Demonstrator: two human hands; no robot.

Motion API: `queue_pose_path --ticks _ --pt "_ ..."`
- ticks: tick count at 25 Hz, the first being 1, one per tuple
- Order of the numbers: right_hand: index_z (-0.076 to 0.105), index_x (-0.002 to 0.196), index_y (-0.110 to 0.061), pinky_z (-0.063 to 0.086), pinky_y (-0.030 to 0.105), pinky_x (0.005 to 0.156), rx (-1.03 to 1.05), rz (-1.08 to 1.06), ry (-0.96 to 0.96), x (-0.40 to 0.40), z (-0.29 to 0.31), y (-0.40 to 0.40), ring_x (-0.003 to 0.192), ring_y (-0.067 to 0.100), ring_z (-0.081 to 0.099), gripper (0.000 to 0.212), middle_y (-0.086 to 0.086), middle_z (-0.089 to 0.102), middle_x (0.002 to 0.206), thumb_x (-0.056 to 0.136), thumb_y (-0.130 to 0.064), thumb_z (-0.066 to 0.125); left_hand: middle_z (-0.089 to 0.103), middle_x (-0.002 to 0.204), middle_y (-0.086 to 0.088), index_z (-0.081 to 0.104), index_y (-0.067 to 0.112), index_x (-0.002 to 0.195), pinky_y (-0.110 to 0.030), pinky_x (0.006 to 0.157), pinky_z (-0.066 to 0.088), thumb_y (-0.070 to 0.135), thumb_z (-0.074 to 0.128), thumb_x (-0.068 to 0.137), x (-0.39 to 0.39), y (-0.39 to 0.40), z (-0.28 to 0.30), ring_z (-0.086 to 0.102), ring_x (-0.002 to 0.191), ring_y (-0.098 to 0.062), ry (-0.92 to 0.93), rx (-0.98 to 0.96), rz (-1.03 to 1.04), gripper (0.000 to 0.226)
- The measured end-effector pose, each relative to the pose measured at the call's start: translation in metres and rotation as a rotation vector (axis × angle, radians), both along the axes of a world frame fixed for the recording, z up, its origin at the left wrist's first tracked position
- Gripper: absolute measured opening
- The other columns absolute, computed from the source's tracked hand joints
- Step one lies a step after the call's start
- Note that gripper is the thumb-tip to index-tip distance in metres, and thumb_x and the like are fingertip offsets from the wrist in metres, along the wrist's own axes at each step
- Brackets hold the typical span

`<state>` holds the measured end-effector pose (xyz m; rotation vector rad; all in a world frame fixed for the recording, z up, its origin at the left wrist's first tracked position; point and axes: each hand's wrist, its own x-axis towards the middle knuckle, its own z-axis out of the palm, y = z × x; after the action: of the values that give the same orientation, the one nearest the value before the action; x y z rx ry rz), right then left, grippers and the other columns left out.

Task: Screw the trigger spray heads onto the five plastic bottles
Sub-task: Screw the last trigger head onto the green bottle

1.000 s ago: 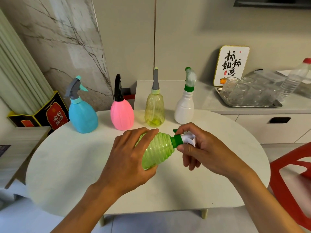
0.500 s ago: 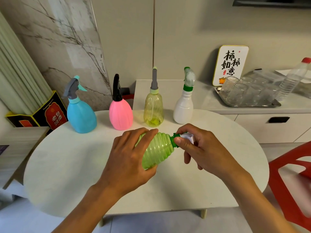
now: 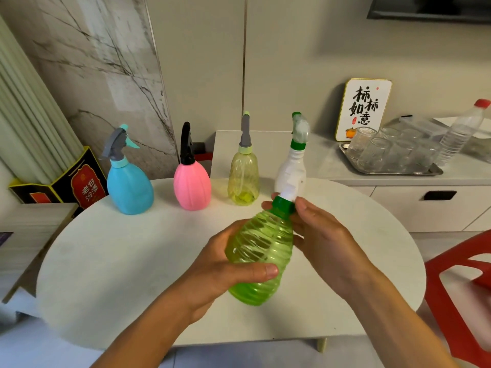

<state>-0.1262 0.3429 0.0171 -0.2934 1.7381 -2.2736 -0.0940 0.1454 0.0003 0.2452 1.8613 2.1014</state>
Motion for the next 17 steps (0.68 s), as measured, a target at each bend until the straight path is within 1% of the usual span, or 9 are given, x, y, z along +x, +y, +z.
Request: queue_pose_path --ticks 1,3,6,9,10,12,13,15,17 --pt "0.066 0.126 -0.017 0.049 0.044 0.101 -0.069 0.06 -0.036 0.001 0.001 -0.002 0.122 0.028 0.061 0.041 0.01 0.068 0.129 0.094 -0.039 0.053 0.074 0.109 -0.009 0.067 0.029 0.113 -0.034 0.08 0.056 0.02 0.09 0.058 0.001 0.001 0.0 0.07 0.101 -0.027 -0.021 0.005 -0.028 0.06" --pt "0.062 0.131 -0.013 0.046 0.047 0.105 -0.157 0.101 -0.057 0.001 0.002 -0.004 0.125 0.029 0.058 0.044 0.015 0.064 0.133 0.094 -0.036 0.055 0.072 0.111 -0.012 0.066 0.026 0.116 -0.038 0.083 0.055 0.018 0.089 0.06 0.002 0.001 0.0 0.069 0.103 -0.029 -0.043 0.02 -0.064 0.06" --pt "0.068 0.12 -0.01 0.05 0.045 0.098 -0.234 0.058 -0.078 0.003 0.0 -0.009 0.115 0.028 0.064 0.04 0.018 0.069 0.123 0.087 -0.032 0.065 0.072 0.112 -0.013 0.065 0.025 0.117 -0.043 0.087 0.056 0.017 0.089 0.061 0.004 -0.001 0.002 0.068 0.105 -0.032 -0.027 -0.003 -0.057 0.061" --pt "0.073 0.104 -0.012 0.056 0.042 0.088 -0.288 0.027 -0.144 0.005 -0.003 -0.016 0.105 0.029 0.065 0.034 0.016 0.072 0.111 0.076 -0.032 0.077 0.072 0.111 -0.012 0.065 0.026 0.117 -0.044 0.088 0.056 0.019 0.09 0.06 0.006 0.0 0.002 0.068 0.104 -0.031 -0.007 -0.03 -0.041 0.062" --pt "0.073 0.101 -0.013 0.056 0.042 0.087 -0.302 0.025 -0.161 0.006 -0.004 -0.018 0.104 0.029 0.064 0.036 0.015 0.072 0.109 0.072 -0.033 0.081 0.072 0.111 -0.011 0.065 0.026 0.117 -0.044 0.087 0.055 0.02 0.09 0.06 0.006 0.001 0.002 0.068 0.104 -0.031 -0.007 -0.035 -0.043 0.062" --pt "0.072 0.1 -0.013 0.054 0.044 0.091 -0.327 0.032 -0.154 0.007 -0.005 -0.019 0.106 0.027 0.064 0.042 0.015 0.072 0.112 0.069 -0.038 0.086 0.072 0.111 -0.012 0.065 0.025 0.116 -0.044 0.088 0.055 0.019 0.09 0.061 0.006 0.002 0.001 0.068 0.104 -0.03 -0.011 -0.033 -0.047 0.061" --pt "0.072 0.104 -0.013 0.051 0.046 0.095 -0.332 0.041 -0.135 0.007 -0.004 -0.019 0.109 0.027 0.064 0.043 0.015 0.071 0.116 0.073 -0.041 0.083 0.072 0.111 -0.013 0.065 0.024 0.116 -0.044 0.088 0.055 0.018 0.089 0.061 0.006 0.002 0.0 0.068 0.104 -0.031 -0.018 -0.017 -0.05 0.061" --pt "0.068 0.12 -0.013 0.045 0.05 0.103 -0.323 0.081 -0.102 0.007 -0.003 -0.016 0.12 0.028 0.059 0.044 0.015 0.066 0.129 0.089 -0.044 0.065 0.072 0.11 -0.014 0.066 0.02 0.117 -0.042 0.085 0.054 0.016 0.088 0.061 0.005 0.001 0.001 0.068 0.102 -0.03 -0.054 0.052 -0.063 0.061" --pt "0.061 0.133 -0.012 0.04 0.052 0.107 -0.313 0.112 -0.092 0.006 -0.002 -0.014 0.128 0.029 0.055 0.046 0.016 0.061 0.136 0.096 -0.04 0.052 0.071 0.11 -0.015 0.065 0.018 0.119 -0.04 0.085 0.053 0.015 0.087 0.061 0.004 0.0 0.003 0.067 0.102 -0.03 -0.085 0.124 -0.106 0.062"
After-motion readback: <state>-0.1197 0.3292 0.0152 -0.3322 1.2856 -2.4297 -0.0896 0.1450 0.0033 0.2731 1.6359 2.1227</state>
